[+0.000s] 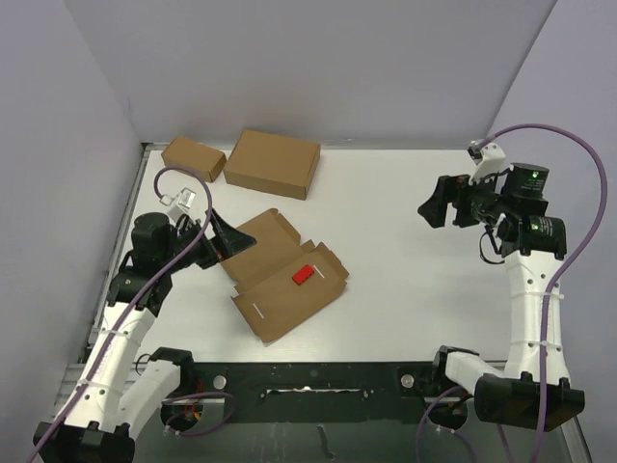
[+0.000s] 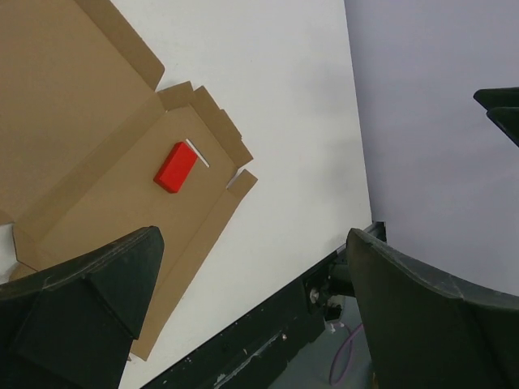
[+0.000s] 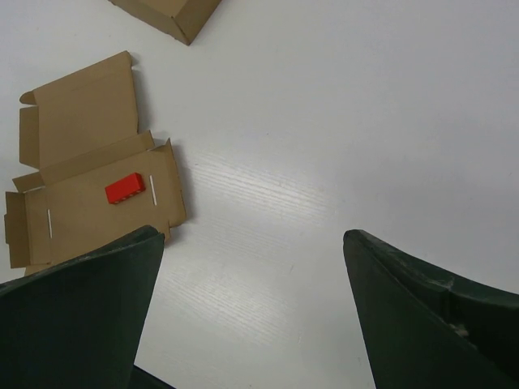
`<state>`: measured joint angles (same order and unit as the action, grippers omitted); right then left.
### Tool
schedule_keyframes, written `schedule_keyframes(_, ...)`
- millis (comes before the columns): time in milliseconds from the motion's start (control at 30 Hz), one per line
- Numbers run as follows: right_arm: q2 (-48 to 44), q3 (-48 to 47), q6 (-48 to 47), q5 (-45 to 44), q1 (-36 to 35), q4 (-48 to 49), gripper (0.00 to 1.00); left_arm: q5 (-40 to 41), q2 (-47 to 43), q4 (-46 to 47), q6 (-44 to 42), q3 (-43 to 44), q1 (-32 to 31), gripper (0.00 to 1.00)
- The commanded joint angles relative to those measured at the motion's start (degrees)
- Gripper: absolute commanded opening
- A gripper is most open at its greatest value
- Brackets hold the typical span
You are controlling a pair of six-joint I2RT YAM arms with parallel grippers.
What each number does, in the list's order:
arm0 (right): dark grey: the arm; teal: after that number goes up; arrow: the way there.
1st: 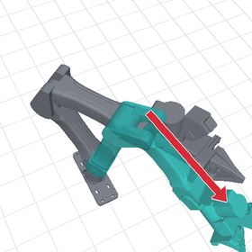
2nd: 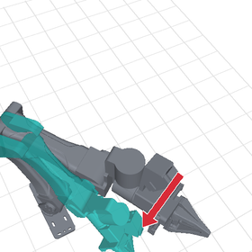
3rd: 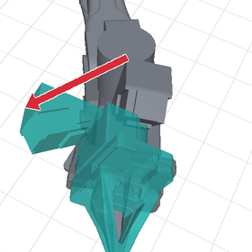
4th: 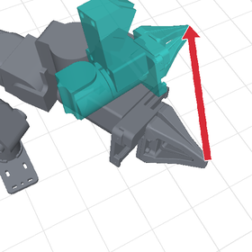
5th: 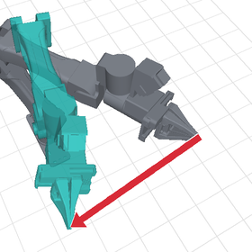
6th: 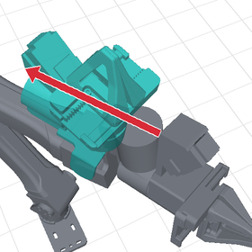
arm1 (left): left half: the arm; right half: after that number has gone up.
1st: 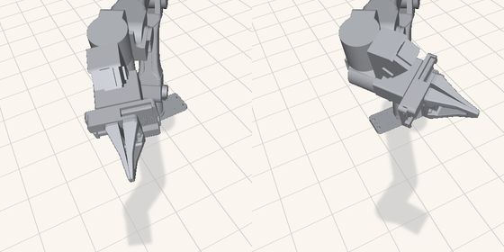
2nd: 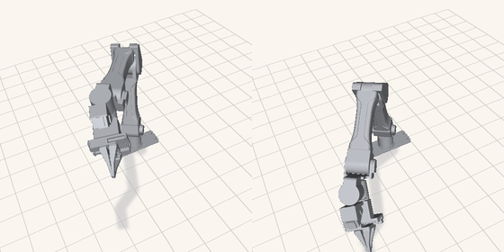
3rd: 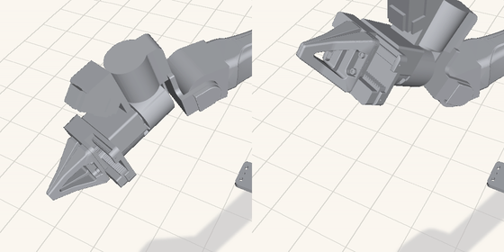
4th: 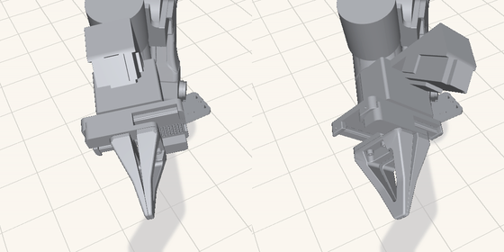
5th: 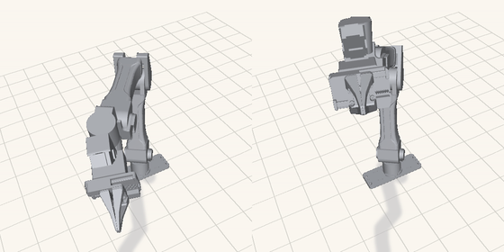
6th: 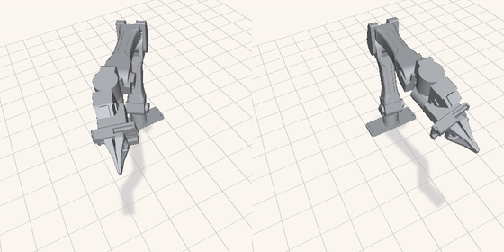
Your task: Fold the paper box
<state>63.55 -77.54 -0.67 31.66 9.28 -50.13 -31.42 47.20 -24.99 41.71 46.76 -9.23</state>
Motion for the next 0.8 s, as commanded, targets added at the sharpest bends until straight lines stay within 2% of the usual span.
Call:
schedule_keyframes(0,-2.86,1.12,1.65,-0.02,0.66,3.32,0.98,-1.06,-2.17,6.19,4.49,-2.64,0.51,0.97)
schedule_keyframes(333,-5.05,4.89,1.07,4.70,0.99,5.99,0.98,-3.63,-2.98,13.81,10.89,-11.11,0.64,0.96)
schedule_keyframes(433,-5.17,7.95,-2.83,12.77,1.04,7.18,0.98,-4.35,-2.62,19.76,14.16,-13.84,-0.70,0.93)
schedule_keyframes(467,-5.07,9.44,-8.39,20.44,0.92,7.27,0.98,-3.94,-2.07,21.43,14.83,-14.31,-2.44,0.93)
schedule_keyframes(533,-4.99,12.65,-14.25,28.96,0.52,6.96,0.98,-0.79,-0.47,22.52,14.15,-14.07,-7.11,0.92)
schedule_keyframes(667,-5.02,21.05,-15.56,34.41,0.43,12.60,0.98,12.68,4.83,18.96,10.21,-10.58,-19.73,0.88)
schedule_keyframes(767,-4.52,29.35,-11.72,36.58,2.13,21.83,0.98,23.49,11.01,13.07,8.17,-5.43,-27.89,0.86)
